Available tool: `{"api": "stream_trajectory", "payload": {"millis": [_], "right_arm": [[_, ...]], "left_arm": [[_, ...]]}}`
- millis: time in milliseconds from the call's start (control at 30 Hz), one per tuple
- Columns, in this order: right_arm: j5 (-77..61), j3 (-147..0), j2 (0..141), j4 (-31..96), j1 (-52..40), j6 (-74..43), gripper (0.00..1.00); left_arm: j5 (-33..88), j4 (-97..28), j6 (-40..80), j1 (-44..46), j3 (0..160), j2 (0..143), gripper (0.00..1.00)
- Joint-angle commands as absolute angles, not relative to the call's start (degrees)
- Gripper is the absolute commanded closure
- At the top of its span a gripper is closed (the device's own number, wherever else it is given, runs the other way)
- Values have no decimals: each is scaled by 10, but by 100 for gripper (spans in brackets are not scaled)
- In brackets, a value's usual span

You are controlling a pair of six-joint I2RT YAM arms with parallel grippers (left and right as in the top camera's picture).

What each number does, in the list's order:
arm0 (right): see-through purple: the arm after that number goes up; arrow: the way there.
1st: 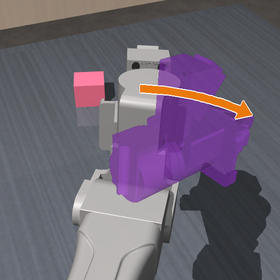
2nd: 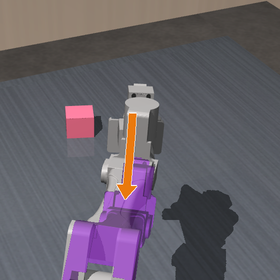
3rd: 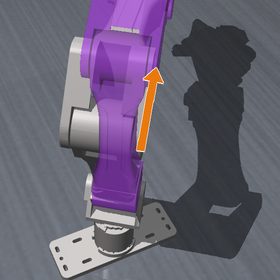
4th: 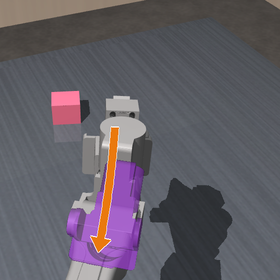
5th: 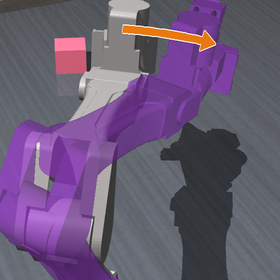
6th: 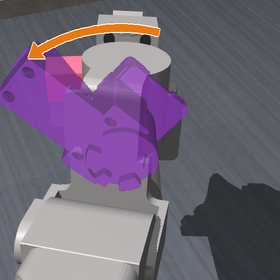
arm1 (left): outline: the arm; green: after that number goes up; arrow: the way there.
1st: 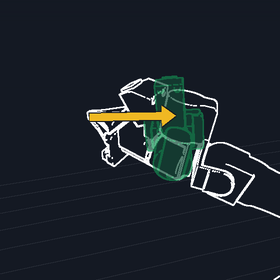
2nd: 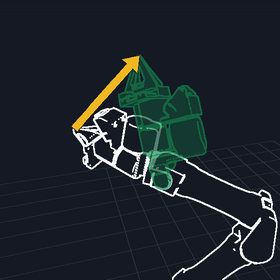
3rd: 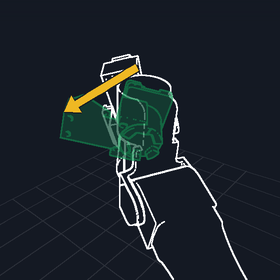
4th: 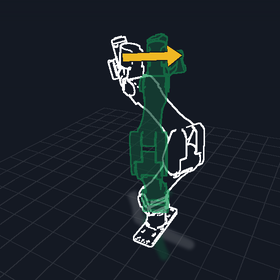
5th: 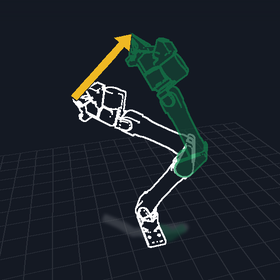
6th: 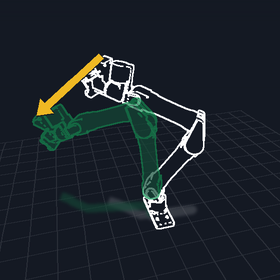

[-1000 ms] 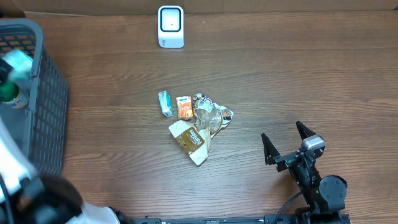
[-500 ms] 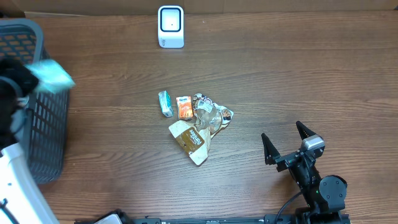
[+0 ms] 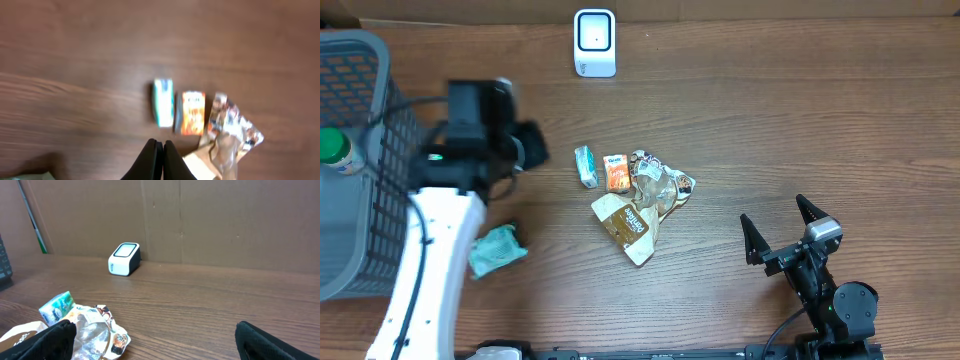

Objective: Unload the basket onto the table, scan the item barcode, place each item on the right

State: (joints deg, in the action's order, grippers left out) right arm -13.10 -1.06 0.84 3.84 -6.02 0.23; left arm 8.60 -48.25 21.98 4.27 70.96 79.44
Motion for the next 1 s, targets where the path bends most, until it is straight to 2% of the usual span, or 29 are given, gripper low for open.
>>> {"api": "stream_trajectory", "payload": {"millis": [0, 33, 100, 133, 167, 367, 533, 700, 967], "right_arm": [[-127, -4, 2, 35, -59, 4, 0], [-127, -4, 2, 35, -59, 4, 0], [-127, -4, 2, 35, -59, 4, 0], [-127, -4, 2, 35, -59, 4, 0], [-127, -4, 2, 35, -59, 4, 0], [-127, -4, 2, 35, -59, 4, 0], [-127, -4, 2, 35, -59, 4, 0], [-127, -4, 2, 35, -59, 4, 0], [-127, -4, 2, 35, -59, 4, 0]], "left_arm": [[70, -474, 229, 53, 683, 791, 93], [63, -481, 226, 53, 683, 791, 85], [42, -500, 207, 52, 683, 791, 53], [31, -512, 189, 52, 683, 791, 43], [17, -524, 175, 52, 683, 791, 41], [-58, -588, 149, 51, 667, 797, 38], [-111, -601, 238, 48, 610, 803, 34], [-120, -570, 310, 40, 540, 804, 39], [-150, -482, 347, 40, 453, 806, 35]]}}
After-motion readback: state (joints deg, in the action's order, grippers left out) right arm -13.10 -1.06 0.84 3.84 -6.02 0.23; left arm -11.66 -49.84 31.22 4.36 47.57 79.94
